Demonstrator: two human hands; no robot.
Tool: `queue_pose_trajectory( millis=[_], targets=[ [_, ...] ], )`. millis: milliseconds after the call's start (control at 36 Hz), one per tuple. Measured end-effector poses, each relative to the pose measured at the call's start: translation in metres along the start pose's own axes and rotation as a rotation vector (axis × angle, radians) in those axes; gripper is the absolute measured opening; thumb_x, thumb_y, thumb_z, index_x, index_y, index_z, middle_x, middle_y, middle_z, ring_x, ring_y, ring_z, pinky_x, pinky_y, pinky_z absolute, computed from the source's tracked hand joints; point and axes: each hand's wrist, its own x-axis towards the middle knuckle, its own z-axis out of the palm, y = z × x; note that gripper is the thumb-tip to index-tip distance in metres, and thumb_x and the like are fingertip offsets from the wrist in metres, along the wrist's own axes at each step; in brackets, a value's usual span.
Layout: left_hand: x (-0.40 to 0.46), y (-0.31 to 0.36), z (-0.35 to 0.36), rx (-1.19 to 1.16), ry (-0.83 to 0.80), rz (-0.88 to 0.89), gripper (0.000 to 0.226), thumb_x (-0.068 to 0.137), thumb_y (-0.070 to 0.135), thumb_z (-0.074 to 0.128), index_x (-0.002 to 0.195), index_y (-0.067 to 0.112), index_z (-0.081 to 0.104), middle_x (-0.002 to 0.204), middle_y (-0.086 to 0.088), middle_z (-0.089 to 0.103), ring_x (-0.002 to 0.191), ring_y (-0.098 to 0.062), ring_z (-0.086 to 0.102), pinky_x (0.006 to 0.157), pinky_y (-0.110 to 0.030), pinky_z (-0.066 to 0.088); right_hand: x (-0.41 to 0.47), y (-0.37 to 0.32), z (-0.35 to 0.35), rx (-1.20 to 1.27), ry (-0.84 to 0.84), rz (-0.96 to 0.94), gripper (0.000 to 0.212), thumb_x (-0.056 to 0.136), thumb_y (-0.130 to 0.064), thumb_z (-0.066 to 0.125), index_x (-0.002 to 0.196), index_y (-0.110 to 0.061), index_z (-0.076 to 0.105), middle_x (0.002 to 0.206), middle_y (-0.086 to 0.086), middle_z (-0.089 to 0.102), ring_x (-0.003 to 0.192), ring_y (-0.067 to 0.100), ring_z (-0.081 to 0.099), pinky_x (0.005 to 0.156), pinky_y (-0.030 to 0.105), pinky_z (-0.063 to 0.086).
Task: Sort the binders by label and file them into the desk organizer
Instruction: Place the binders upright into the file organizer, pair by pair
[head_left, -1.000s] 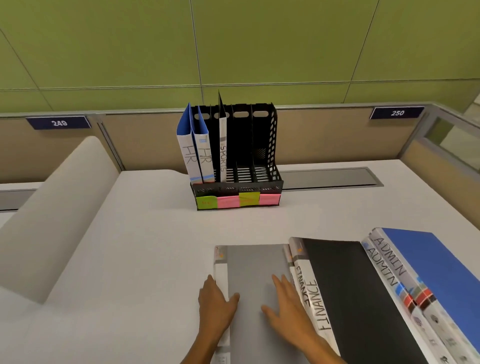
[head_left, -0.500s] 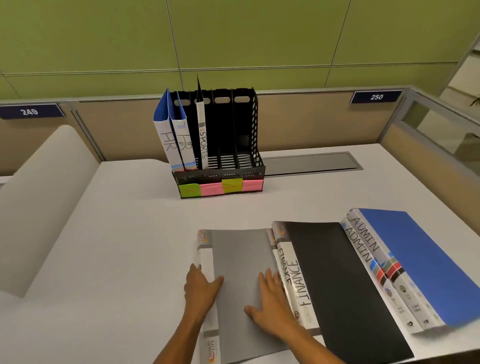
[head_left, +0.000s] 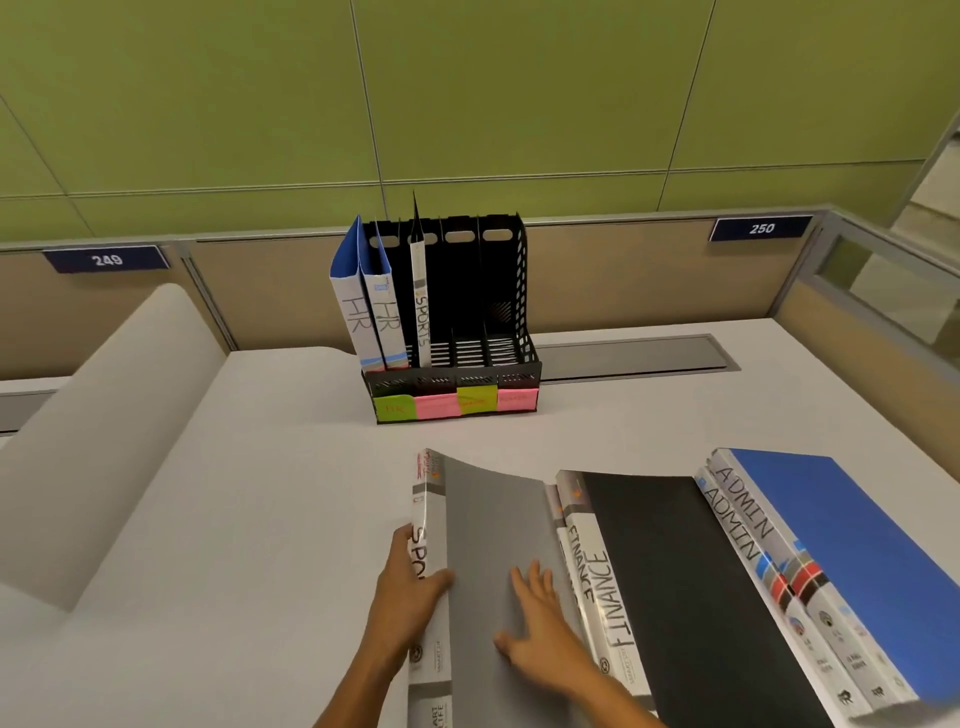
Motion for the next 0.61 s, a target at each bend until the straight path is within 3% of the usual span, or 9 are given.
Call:
queue_pose_trajectory(
  millis=[111, 250, 389, 472, 556, 611],
  targets=[
    [-0.003, 0.022, -0.007, -0.032, 0.128, 0.054, 0.037, 0.090, 0.013, 0.066, 0.120, 0.028, 0.052, 0.108, 0.006, 0.068, 0.086, -0.015, 0.070, 0.062, -0.024, 0.052, -0.001, -0.018, -0.011, 0.150, -0.002, -0.097, 0.091, 0.097, -0.029, 0.062, 0.161, -0.031, -0.002, 0.167, -0.005, -0.014, 0.154, 0.014, -0.010, 0.124, 0.036, 0.002],
    [-0.007, 0.054, -0.020, -0.045, 0.181, 0.175, 0.033, 0.093, 0.013, 0.064, 0.121, 0.025, 0.052, 0.106, 0.005, 0.067, 0.085, -0.016, 0.069, 0.060, -0.022, 0.052, 0.000, -0.047, -0.030, 0.261, 0.040, -0.231, 0.083, 0.096, -0.032, 0.063, 0.158, -0.043, 0.008, 0.166, -0.017, 0.007, 0.154, 0.010, 0.010, 0.125, 0.037, 0.015],
    [-0.009, 0.081, -0.023, -0.024, 0.246, 0.298, 0.032, 0.092, 0.013, 0.065, 0.121, 0.023, 0.057, 0.110, 0.005, 0.070, 0.090, -0.015, 0.070, 0.064, -0.018, 0.053, 0.001, -0.089, -0.058, 0.449, 0.052, -0.294, 0.091, 0.087, -0.049, 0.070, 0.157, -0.045, 0.012, 0.151, -0.032, 0.019, 0.148, 0.004, 0.021, 0.115, 0.027, 0.028],
    [-0.012, 0.094, -0.021, -0.059, 0.268, 0.374, 0.031, 0.092, 0.013, 0.067, 0.119, 0.025, 0.063, 0.105, 0.015, 0.072, 0.090, -0.005, 0.071, 0.067, -0.013, 0.057, -0.002, -0.115, -0.077, 0.520, 0.023, -0.327, 0.105, 0.076, -0.068, 0.072, 0.157, -0.046, 0.009, 0.161, -0.026, 0.015, 0.150, 0.007, 0.020, 0.118, 0.033, 0.029],
    [-0.014, 0.105, -0.018, -0.143, 0.271, 0.419, 0.033, 0.092, 0.015, 0.069, 0.122, 0.027, 0.064, 0.106, 0.015, 0.073, 0.094, -0.010, 0.071, 0.078, -0.024, 0.062, -0.011, -0.137, -0.096, 0.628, -0.055, -0.357, 0.109, 0.075, -0.065, 0.074, 0.158, -0.045, 0.007, 0.166, -0.015, 0.015, 0.151, 0.017, 0.025, 0.115, 0.041, 0.040],
    [-0.014, 0.111, -0.016, -0.198, 0.264, 0.459, 0.036, 0.091, 0.016, 0.071, 0.123, 0.030, 0.065, 0.104, 0.018, 0.074, 0.095, -0.009, 0.072, 0.077, -0.023, 0.061, -0.018, -0.150, -0.108, 0.649, -0.099, -0.394, 0.104, 0.077, -0.062, 0.076, 0.157, -0.048, 0.010, 0.161, -0.022, 0.027, 0.143, 0.010, 0.040, 0.108, 0.037, 0.048]
  ],
)
